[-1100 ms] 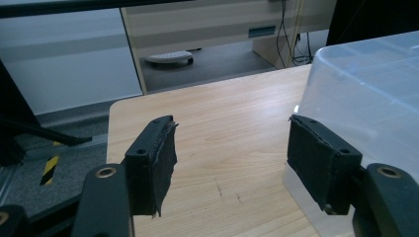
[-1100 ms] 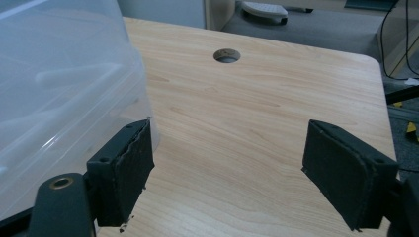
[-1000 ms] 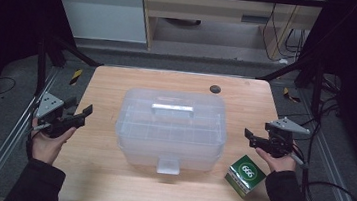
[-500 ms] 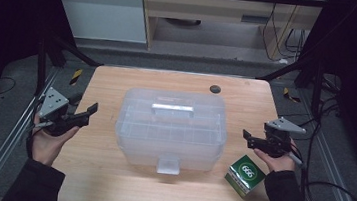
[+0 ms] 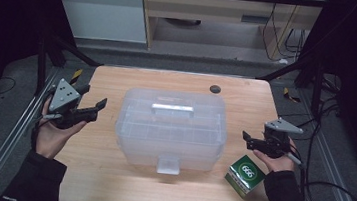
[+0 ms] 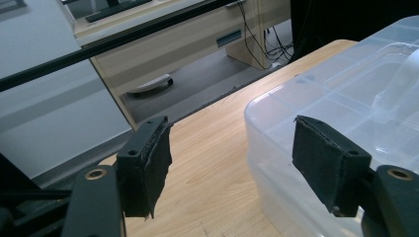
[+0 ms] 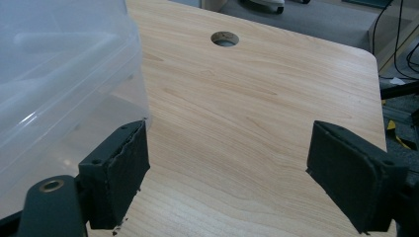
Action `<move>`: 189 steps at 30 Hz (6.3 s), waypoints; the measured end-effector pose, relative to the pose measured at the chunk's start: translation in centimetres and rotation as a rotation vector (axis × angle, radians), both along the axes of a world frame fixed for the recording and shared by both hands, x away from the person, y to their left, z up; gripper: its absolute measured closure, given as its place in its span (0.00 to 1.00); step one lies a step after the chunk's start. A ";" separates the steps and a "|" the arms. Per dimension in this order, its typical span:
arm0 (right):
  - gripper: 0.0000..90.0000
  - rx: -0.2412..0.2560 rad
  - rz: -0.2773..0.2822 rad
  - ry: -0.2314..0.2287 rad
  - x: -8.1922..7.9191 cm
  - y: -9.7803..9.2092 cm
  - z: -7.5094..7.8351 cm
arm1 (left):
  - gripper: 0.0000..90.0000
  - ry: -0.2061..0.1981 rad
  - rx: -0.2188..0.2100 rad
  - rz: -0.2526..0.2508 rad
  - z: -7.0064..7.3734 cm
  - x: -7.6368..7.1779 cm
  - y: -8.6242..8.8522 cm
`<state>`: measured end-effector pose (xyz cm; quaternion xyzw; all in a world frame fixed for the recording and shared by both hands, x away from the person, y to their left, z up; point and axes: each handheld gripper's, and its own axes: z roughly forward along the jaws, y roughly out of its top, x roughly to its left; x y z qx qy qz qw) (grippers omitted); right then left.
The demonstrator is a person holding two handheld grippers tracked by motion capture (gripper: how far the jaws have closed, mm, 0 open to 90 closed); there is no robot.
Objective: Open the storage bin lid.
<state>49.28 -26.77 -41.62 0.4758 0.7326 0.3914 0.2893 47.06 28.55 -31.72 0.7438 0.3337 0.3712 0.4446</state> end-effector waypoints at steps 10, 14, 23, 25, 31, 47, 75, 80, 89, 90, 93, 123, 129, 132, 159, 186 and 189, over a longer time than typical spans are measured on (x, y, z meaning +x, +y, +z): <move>0.18 0.003 0.009 0.005 -0.1 0.0 0.0 | 0.31 0.003 0.061 -0.034 0.7 0.6 -2.0; 0.18 0.005 0.006 0.006 -0.1 -0.1 0.0 | 0.33 0.003 0.084 -0.041 1.0 0.9 -2.8; 0.18 -0.005 0.006 0.010 0.0 -0.1 0.0 | 0.34 0.007 0.159 -0.089 1.8 1.4 -4.3; 0.18 -0.007 0.007 0.005 0.0 -0.1 0.1 | 0.35 0.008 0.169 -0.104 1.9 1.5 -4.8; 0.18 -0.005 0.006 0.004 0.0 0.0 0.3 | 0.36 -0.013 0.233 -0.123 2.2 1.6 -6.1; 0.18 -0.027 0.016 0.019 0.1 0.3 -0.1 | 0.37 -0.022 0.355 -0.189 2.8 1.5 -7.9; 0.19 -0.039 0.022 0.031 0.1 0.3 -0.2 | 0.34 -0.048 0.563 -0.284 3.5 0.3 -11.1; 0.19 -0.037 0.022 0.032 0.1 0.3 -0.2 | 0.34 -0.045 0.594 -0.297 3.4 0.2 -11.8; 0.19 -0.036 0.024 0.036 0.1 0.3 -0.2 | 0.34 -0.053 0.640 -0.307 3.0 0.3 -13.0; 0.19 -0.037 0.024 0.037 0.2 0.3 -0.2 | 0.34 -0.053 0.643 -0.310 3.1 0.3 -13.0; 0.19 -0.037 0.022 0.034 0.1 0.3 -0.2 | 0.35 -0.054 0.652 -0.312 3.1 0.4 -13.3; 0.31 -0.007 0.056 0.059 0.0 0.5 0.1 | 0.45 -0.051 0.744 -0.368 2.0 1.5 -16.7; 0.32 -0.007 0.061 0.059 0.0 0.5 0.1 | 0.49 -0.042 0.767 -0.371 1.6 1.8 -17.4; 0.33 -0.007 0.064 0.058 0.0 0.5 0.2 | 0.52 -0.034 0.772 -0.365 1.2 2.0 -17.6; 0.47 0.007 0.110 0.074 -0.4 1.0 0.7 | 0.80 -0.035 0.933 -0.364 0.7 2.5 -18.9; 0.92 0.033 0.248 0.076 -3.6 2.9 2.6 | 0.80 -0.016 0.929 -0.351 1.7 3.2 -19.1; 0.96 0.035 0.261 0.085 -3.8 3.1 2.5 | 0.80 -0.013 0.926 -0.344 1.9 3.4 -19.1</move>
